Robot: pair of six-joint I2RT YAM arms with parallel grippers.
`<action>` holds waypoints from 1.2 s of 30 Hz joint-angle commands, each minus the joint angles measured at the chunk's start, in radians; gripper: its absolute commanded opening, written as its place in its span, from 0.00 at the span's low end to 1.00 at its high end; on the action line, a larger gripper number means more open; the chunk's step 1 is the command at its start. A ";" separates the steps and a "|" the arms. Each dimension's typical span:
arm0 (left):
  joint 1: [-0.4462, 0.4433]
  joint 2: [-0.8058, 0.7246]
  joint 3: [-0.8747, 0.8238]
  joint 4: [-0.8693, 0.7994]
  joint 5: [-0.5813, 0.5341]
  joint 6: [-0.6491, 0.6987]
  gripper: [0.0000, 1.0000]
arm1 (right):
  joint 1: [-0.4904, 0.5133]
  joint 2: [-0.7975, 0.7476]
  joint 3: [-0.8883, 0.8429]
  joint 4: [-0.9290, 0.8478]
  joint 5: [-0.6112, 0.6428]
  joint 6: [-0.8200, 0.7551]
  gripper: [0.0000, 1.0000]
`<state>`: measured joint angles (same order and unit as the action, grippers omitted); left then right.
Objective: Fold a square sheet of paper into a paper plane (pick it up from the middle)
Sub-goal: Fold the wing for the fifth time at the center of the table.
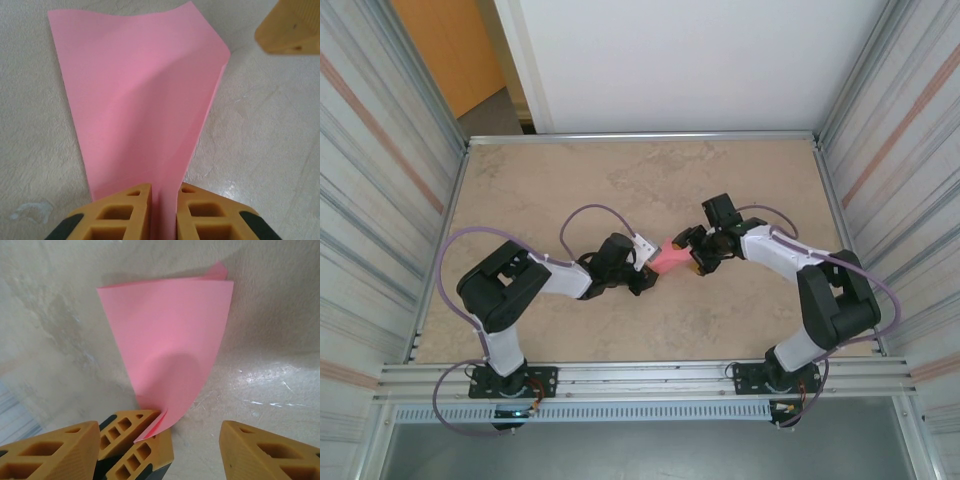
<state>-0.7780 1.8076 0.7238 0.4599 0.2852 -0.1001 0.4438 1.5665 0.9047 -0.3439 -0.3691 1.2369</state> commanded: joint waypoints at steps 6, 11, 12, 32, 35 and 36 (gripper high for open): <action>-0.009 -0.040 -0.001 -0.035 -0.050 0.050 0.19 | 0.033 0.108 0.036 0.013 -0.048 0.105 0.62; -0.016 -0.055 -0.003 -0.043 -0.067 0.066 0.20 | 0.038 0.143 0.040 0.044 -0.065 0.127 0.55; -0.016 -0.057 -0.006 -0.045 -0.067 0.073 0.20 | 0.039 0.146 0.043 0.045 -0.064 0.128 0.54; -0.053 -0.184 -0.022 -0.173 -0.131 0.097 0.39 | 0.036 0.118 0.058 0.085 -0.059 0.122 0.04; -0.075 -0.194 -0.019 -0.197 -0.160 0.103 0.39 | 0.040 0.114 0.061 0.083 -0.061 0.121 0.03; -0.079 -0.191 -0.018 -0.203 -0.162 0.106 0.39 | 0.041 0.115 0.060 0.082 -0.062 0.121 0.03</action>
<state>-0.8402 1.6424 0.7128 0.3061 0.1596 -0.0193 0.4740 1.7058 0.9390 -0.2573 -0.4240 1.3579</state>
